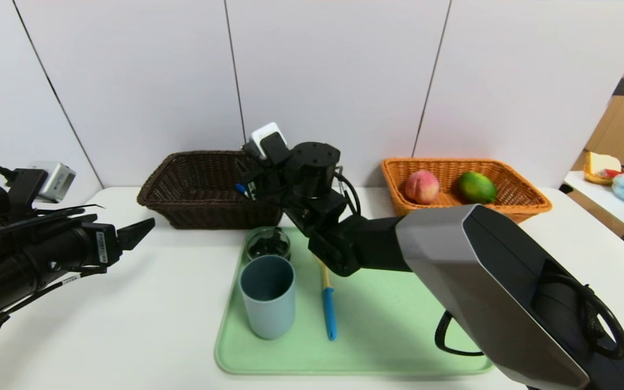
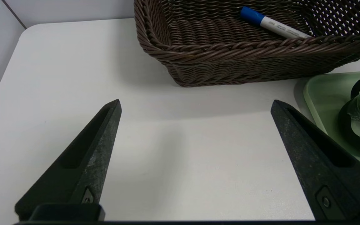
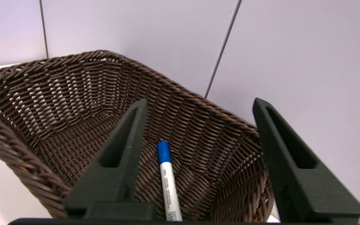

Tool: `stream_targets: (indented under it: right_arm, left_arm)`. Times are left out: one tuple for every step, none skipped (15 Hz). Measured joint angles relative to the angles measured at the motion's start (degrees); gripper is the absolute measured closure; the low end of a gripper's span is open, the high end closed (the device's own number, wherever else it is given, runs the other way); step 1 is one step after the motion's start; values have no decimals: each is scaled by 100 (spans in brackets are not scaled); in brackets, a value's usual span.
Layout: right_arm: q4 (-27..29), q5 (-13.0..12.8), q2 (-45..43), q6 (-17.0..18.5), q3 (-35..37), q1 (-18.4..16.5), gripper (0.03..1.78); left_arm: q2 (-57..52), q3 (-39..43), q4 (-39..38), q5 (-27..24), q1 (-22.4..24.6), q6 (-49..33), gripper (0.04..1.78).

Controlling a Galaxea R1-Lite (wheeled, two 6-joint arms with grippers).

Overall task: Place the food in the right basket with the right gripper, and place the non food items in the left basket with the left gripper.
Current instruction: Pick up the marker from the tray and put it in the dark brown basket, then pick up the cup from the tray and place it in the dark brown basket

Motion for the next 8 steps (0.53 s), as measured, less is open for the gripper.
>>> stream_targets:
  right_arm:
    - [9, -35, -60, -9, 0, -12, 56]
    - [48, -116, -165, -52, 9, -80, 50]
    - [135, -261, -324, -151, 66, -218, 45]
    - [243, -433, -507, -284, 171, -395, 41]
    - [402, -628, -790, -427, 374, -627, 38]
    - [579, -768, -1124, -532, 642, -872, 35]
    - [797, -879, -1521, -584, 962, -1130, 32]
    - [1078, -956, -2009, -621, 1348, -1459, 29]
  left_arm:
    - [0, -6, 0, 0, 0, 2, 13]
    - [0, -24, -5, -2, 0, 2, 13]
    - [0, -33, -20, 0, 0, 7, 13]
    - [2, -41, -104, -2, 0, 11, 13]
    - [5, -46, -204, -5, 0, 18, 13]
    - [10, -46, -265, -9, -2, 20, 13]
    - [13, -52, -297, -9, 0, 16, 13]
    - [29, -68, -374, -11, 0, 7, 13]
